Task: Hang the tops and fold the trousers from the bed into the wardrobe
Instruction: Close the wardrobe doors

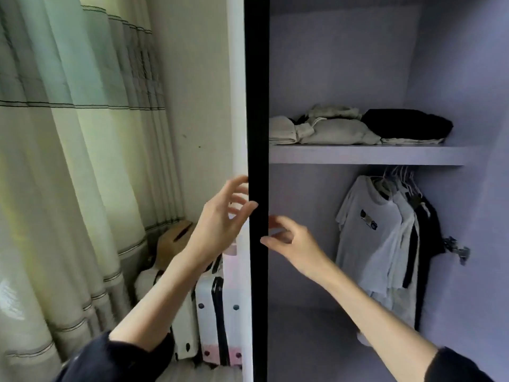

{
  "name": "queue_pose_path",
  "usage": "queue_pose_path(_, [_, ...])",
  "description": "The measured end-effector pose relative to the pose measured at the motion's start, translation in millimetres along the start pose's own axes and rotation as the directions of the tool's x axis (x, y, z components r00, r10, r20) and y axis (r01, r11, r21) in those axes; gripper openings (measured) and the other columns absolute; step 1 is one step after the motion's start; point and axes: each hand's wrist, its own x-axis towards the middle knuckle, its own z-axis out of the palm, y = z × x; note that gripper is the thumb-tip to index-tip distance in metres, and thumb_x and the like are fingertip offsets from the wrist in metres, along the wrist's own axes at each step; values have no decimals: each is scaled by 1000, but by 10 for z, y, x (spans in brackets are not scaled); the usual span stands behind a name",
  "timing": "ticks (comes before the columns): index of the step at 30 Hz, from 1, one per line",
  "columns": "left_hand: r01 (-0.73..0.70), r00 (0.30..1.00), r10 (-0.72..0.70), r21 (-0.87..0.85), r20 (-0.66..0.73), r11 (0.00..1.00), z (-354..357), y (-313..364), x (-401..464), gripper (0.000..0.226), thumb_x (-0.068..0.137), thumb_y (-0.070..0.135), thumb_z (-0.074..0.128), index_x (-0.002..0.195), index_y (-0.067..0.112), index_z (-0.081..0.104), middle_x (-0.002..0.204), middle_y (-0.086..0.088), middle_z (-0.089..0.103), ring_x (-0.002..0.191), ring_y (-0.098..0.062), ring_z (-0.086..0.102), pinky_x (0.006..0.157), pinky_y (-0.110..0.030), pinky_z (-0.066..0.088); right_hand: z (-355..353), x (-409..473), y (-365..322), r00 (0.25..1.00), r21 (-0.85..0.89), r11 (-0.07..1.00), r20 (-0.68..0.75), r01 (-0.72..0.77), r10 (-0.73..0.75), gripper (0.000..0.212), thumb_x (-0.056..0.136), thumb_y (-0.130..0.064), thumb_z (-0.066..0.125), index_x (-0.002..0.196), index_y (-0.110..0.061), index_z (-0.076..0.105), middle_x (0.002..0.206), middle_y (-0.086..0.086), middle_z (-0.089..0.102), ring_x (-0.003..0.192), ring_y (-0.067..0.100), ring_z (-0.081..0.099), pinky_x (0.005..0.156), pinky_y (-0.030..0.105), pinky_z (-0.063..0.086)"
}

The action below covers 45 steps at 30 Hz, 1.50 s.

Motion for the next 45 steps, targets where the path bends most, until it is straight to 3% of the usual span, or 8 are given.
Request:
queue_pose_path(4, [-85,993,82,37,81,996,593,22,227,55,93,40,51,142,22,34,142,0,42,122,-11,48,99,-32,46,-460,-43,151,997,-53,998,-77,-26,22,23,87,-17,65,105,-30,59,101,-13,65,94,4,63,83,15,49])
queue_pose_path(8, [-156,974,134,111,185,982,1210,19,498,56,94,49,36,145,35,19,156,3,16,142,-15,21,109,-27,26,-1032,32,471,967,-87,991,-241,-101,77,18,86,-19,66,95,-34,60,95,-9,66,94,11,63,86,31,52])
queue_pose_path(14, [-250,921,68,447,384,859,2064,-255,1006,59,100,25,35,149,30,4,158,2,-11,145,-28,-4,116,-41,19,-1636,330,977,895,-50,981,-419,-187,150,37,89,-16,63,125,-15,54,99,-17,58,100,7,59,89,33,53])
queue_pose_path(20, [-228,916,-49,618,398,752,2674,-563,1374,69,100,22,33,145,33,-19,142,6,-41,139,-31,-27,116,-48,0,-2010,833,1406,895,-185,955,-424,-231,134,46,94,-20,55,139,-14,45,124,-7,50,119,8,48,99,21,37])
queue_pose_path(25, [-215,900,-136,693,414,689,2946,-754,1621,71,100,33,34,144,35,-21,141,3,-43,132,-30,-35,114,-56,-2,-2143,1206,1613,902,-210,930,-378,-301,206,58,95,-26,53,147,-14,29,137,5,36,124,17,43,103,26,35])
queue_pose_path(30, [-225,885,-182,737,428,637,3120,-971,1757,74,99,30,38,145,35,-20,139,1,-46,132,-31,-37,112,-60,3,-2257,1430,1765,895,-106,952,-383,-289,229,49,94,-23,54,140,-15,37,137,0,46,113,6,46,92,20,36])
queue_pose_path(40, [-230,895,-194,787,402,572,3235,-1143,1767,86,97,30,40,134,33,-38,140,-3,-49,130,-33,-40,111,-60,-3,-2354,1514,1870,922,-108,954,-308,-278,234,48,97,-18,49,143,-17,35,145,-3,41,130,9,41,98,19,32])
queue_pose_path(45, [-221,873,-190,711,450,668,3130,-1043,1767,72,98,29,40,147,32,-13,146,0,-39,137,-30,-31,113,-56,4,-2326,1273,1785,932,-131,943,-243,-305,268,57,97,-20,47,148,-25,22,151,-3,31,134,10,37,104,24,31])
